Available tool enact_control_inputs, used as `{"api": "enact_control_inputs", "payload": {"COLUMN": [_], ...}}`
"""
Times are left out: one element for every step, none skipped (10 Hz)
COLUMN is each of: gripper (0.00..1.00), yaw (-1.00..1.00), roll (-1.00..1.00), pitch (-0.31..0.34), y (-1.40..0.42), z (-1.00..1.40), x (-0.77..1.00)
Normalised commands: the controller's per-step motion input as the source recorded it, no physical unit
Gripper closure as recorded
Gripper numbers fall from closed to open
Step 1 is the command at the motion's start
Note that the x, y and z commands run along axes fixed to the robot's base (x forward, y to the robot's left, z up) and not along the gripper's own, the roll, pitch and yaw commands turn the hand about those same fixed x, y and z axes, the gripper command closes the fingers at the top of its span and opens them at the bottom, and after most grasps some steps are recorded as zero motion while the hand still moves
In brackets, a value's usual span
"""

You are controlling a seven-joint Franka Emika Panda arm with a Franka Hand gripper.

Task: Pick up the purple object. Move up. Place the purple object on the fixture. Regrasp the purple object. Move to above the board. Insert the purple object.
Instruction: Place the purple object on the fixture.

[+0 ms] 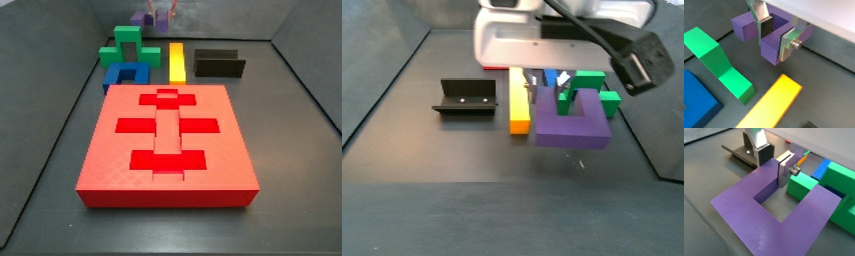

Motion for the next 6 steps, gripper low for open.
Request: {"api": "enact_control_inputs", "payload": {"gripper": [1.00,1.00,1.00,1.00,1.00,1.00], "yaw": [-0.01,-0.01,-0.01,-0.01,-0.01,-0.01], "roll": [-0.16,-0.15,-0.15,-0.16,-0.16,-0.18], "pitch": [0.006,0.011,0.000,0.000,0.000,0.000], "y": [-0.14,-0.15,-0.17,-0.19,-0.19,-0.18], "z": [0.15,0.15,0.15,0.14,0.14,0.14], "x": [1.00,1.00,1.00,1.00,1.00,1.00]}}
